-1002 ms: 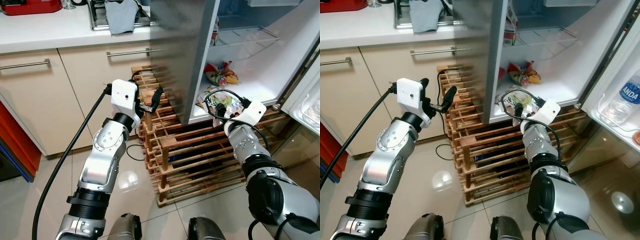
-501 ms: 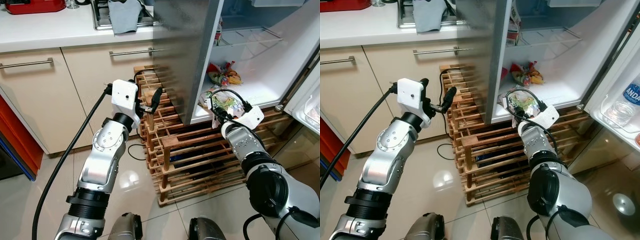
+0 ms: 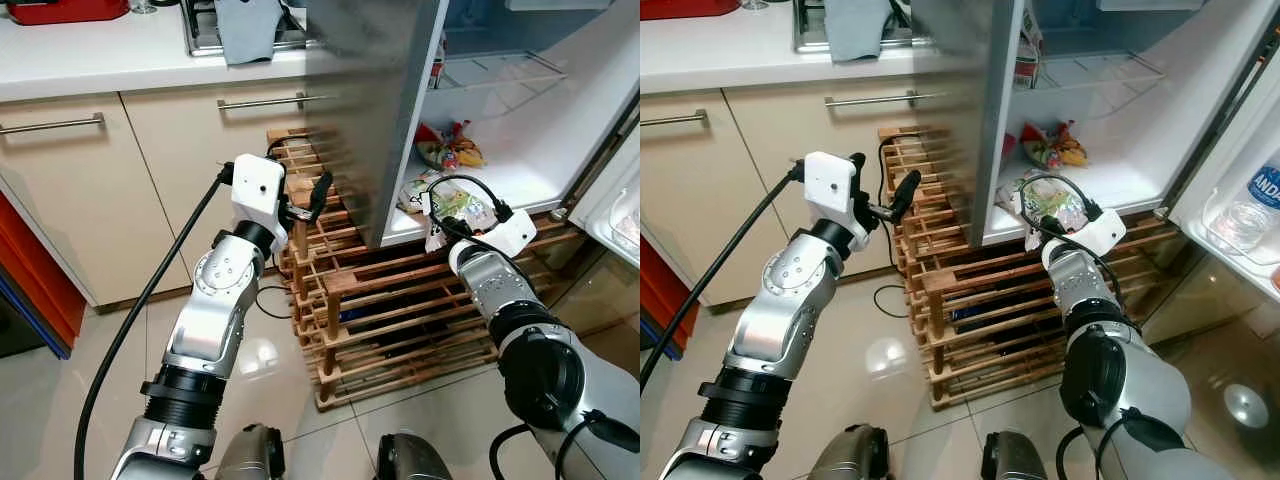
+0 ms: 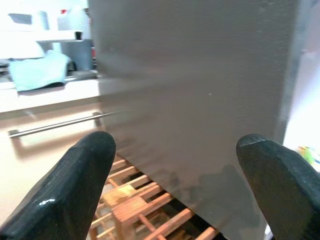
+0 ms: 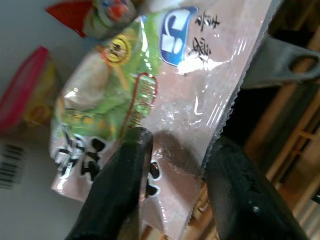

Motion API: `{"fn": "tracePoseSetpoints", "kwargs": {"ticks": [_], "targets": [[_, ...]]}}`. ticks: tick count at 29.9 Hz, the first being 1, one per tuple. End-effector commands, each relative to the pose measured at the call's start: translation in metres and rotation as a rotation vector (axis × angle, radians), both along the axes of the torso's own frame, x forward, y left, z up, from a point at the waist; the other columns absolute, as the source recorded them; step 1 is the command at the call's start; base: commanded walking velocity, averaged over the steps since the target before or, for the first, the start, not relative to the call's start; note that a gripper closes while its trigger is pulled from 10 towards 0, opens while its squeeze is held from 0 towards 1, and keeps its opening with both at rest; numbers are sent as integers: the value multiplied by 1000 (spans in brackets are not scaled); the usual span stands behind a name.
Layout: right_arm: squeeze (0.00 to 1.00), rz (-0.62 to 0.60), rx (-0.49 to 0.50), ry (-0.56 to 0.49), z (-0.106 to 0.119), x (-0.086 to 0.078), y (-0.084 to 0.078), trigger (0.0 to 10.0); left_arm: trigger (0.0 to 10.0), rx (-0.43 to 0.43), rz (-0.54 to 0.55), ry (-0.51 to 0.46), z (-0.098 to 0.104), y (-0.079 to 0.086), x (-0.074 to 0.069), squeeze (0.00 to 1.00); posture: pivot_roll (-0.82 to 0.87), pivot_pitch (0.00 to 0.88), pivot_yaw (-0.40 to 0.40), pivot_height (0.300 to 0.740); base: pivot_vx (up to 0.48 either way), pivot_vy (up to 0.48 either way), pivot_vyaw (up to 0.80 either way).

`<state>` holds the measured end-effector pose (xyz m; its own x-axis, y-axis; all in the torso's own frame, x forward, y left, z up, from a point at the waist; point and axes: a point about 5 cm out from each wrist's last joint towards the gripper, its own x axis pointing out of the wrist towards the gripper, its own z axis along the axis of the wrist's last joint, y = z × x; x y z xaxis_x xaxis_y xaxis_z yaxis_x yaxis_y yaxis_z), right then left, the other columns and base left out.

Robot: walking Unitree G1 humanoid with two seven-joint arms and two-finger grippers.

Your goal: Restocking fridge

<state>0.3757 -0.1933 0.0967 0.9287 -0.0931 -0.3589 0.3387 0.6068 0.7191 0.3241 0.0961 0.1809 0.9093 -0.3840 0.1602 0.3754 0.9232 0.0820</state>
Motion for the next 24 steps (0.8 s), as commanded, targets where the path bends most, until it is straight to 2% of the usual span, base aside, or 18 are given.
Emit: {"fn": "tracePoseSetpoints", "kwargs": {"ticks": [1, 5, 9, 13, 19, 20, 22, 24], "targets": [[0, -14, 18, -37, 10, 5, -3, 0, 10000, 16, -30, 17, -3, -6, 0, 0, -26, 0, 2, 675, 0, 0, 0], [0, -40, 82, -22, 8, 4, -4, 0, 10000, 20, -69, 22, -4, -12, -2, 0, -28, 0, -4, 675, 0, 0, 0], [0, -45, 69, -25, 12, 6, -5, 0, 10000, 21, -60, 20, -5, -12, 0, 0, -27, 0, -16, 675, 0, 0, 0], [0, 4, -21, -133, 43, 19, -6, 0, 10000, 13, -36, 18, -6, -11, 3, 0, -46, 0, -30, 675, 0, 0, 0], [0, 40, -127, -167, 61, 26, -8, 0, 10000, 6, -26, 11, -5, -14, 2, 0, -41, 0, -55, 675, 0, 0, 0], [0, 42, -145, -197, 72, 30, -7, 0, 10000, 9, -14, 7, -5, -13, 2, 0, -30, 0, -65, 675, 0, 0, 0], [0, 51, -173, -226, 81, 33, -5, 0, 10000, 11, 0, 3, -5, -11, 1, 0, -17, 0, -75, 675, 0, 0, 0], [0, 67, -262, -266, 94, 36, -2, 0, 10000, 9, 19, 2, -6, -8, 1, 0, -5, 0, -81, 675, 0, 0, 0]]}}
